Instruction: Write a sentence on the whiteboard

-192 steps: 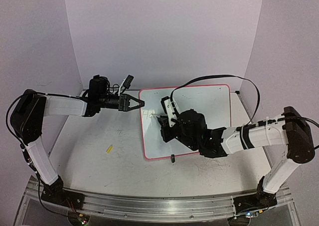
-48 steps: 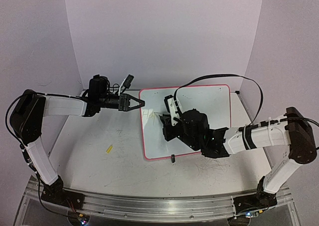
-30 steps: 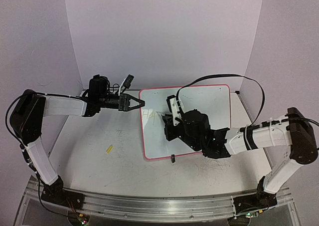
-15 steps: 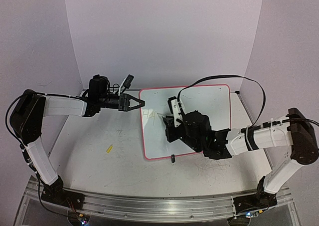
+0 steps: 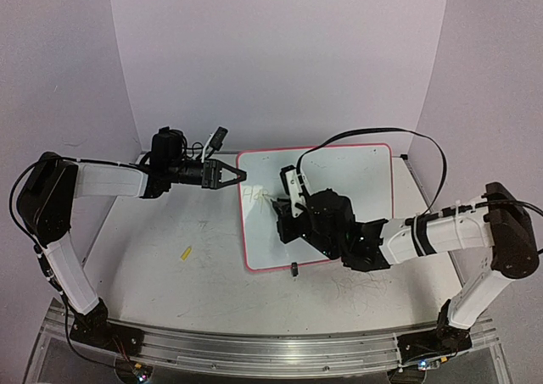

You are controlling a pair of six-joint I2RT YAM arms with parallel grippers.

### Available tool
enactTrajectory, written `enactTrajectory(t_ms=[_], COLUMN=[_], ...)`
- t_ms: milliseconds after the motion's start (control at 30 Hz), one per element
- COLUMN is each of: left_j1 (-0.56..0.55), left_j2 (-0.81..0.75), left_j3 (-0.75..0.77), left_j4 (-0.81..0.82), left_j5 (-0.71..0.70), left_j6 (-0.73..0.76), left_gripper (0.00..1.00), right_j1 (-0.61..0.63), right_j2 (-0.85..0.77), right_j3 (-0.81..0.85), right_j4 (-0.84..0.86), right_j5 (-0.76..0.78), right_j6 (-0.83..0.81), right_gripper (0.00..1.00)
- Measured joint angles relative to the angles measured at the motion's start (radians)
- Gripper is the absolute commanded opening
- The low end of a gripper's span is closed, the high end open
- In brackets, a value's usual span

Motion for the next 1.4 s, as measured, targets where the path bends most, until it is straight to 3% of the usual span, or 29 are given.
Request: enactTrajectory(t_ms=[1400], left_j1=[-0.002], left_j2=[-0.002], left_j3=[0.000], left_j4=[0.001], left_j5=[0.006], left_j6=[0.000], left_gripper=[0.00], right_j1=[-0.026], right_j2=[-0.059], right_j3=[-0.042], right_j4=[-0.001], right_j5=[0.018], right_j6=[-0.030], right_gripper=[0.00])
